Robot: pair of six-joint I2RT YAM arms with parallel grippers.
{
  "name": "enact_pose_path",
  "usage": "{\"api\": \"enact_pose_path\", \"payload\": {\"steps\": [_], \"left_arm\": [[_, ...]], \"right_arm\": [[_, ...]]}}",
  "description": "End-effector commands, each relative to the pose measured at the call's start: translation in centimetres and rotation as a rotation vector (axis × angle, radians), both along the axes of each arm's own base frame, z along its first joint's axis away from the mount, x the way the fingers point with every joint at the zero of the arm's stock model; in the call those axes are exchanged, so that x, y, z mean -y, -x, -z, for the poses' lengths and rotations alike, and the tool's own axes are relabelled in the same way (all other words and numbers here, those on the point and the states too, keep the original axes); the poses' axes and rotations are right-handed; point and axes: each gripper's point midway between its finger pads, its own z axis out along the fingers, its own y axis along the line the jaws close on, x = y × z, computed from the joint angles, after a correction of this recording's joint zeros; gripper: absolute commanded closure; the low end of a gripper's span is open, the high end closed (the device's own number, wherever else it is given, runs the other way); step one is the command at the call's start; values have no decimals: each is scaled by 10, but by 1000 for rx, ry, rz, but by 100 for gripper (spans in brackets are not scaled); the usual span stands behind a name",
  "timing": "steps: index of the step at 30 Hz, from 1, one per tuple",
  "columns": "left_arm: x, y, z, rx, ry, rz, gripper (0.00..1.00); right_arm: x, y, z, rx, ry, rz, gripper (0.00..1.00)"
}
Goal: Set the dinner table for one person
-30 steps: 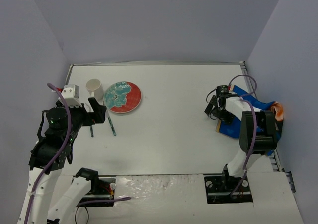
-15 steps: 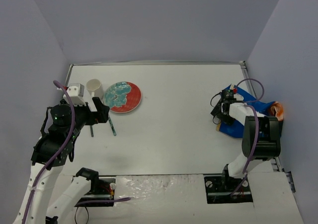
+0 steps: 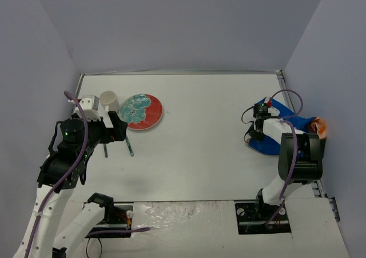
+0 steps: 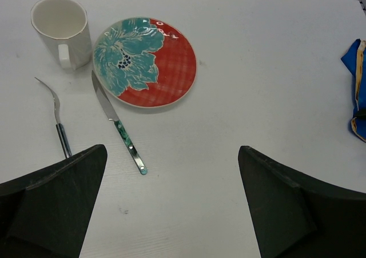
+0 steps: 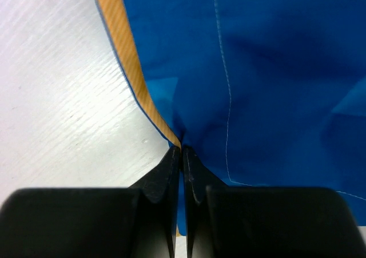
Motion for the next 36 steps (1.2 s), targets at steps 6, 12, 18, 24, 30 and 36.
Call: {"api": "enact_pose_path", "payload": {"steps": [6, 12, 18, 24, 30, 36], "left_arm": [[11, -10, -42, 103, 72, 24, 3], [13, -10, -54, 119, 90, 27, 3], [15, -8, -55, 113, 110, 30, 3], [14, -2, -52, 98, 111, 30, 3], [16, 4, -41, 65, 120, 42, 3], [23, 1, -25, 15, 153, 48, 3]], "right_arm": [[-88, -80, -159, 371, -3, -310, 100], [-134, -113, -312, 679, -20, -497, 100], [-237, -90, -377, 793, -226, -759, 100], [-346, -1, -287, 543, -380, -1016, 100], [-349, 72, -204, 324, -388, -1066, 100], [-304, 116, -156, 171, -264, -1027, 100]]}}
